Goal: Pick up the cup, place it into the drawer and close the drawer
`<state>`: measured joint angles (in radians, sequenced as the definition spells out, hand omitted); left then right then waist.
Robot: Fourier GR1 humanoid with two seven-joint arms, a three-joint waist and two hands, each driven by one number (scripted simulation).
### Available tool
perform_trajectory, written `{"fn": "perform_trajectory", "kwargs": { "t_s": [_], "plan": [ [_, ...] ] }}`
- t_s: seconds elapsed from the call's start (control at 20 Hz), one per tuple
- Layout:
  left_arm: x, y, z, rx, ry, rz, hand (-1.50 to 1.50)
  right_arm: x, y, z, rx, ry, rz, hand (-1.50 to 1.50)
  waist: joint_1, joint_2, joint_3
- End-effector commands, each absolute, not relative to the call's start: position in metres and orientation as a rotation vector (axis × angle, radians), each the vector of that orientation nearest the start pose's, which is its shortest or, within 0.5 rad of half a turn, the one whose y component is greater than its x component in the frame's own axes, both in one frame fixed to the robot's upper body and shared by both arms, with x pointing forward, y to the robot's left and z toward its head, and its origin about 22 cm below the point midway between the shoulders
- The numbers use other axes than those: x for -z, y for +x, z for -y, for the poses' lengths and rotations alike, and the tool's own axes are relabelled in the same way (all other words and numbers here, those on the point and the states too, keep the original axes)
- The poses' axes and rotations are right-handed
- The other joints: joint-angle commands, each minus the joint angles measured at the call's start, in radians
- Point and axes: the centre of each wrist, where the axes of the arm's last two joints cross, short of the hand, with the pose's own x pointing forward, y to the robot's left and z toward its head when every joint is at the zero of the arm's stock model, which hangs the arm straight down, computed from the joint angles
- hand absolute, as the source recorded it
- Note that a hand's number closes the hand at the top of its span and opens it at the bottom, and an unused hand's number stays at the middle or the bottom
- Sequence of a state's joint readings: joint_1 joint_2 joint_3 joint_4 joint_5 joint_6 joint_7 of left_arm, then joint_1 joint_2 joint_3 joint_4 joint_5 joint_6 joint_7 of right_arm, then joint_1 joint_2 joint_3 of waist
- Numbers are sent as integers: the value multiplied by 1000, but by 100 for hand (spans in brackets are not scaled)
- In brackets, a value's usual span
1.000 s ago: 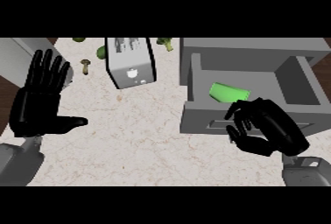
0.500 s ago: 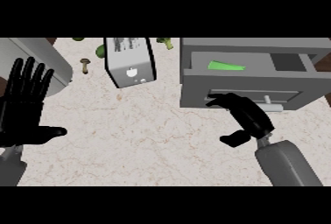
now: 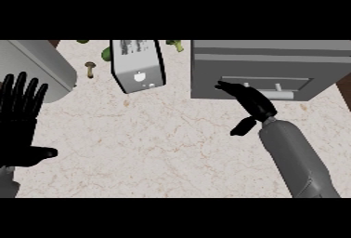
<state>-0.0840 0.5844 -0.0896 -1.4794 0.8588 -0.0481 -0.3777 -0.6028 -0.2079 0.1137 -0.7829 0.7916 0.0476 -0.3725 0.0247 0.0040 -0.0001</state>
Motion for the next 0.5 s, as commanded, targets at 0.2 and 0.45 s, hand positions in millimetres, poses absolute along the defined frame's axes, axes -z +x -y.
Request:
{"fn": "perform_trajectory", "kwargs": {
  "t_s": [0.2,0.45],
  "plan": [
    [-44,256,-351,-182,-310,1887,-150,-6,411,256,-1186,-372,1493,-150,23,10,2],
    [-41,268,-345,-154,-309,1881,-150,-23,425,260,-1185,-385,1496,-150,39,23,2]
  ]
}}
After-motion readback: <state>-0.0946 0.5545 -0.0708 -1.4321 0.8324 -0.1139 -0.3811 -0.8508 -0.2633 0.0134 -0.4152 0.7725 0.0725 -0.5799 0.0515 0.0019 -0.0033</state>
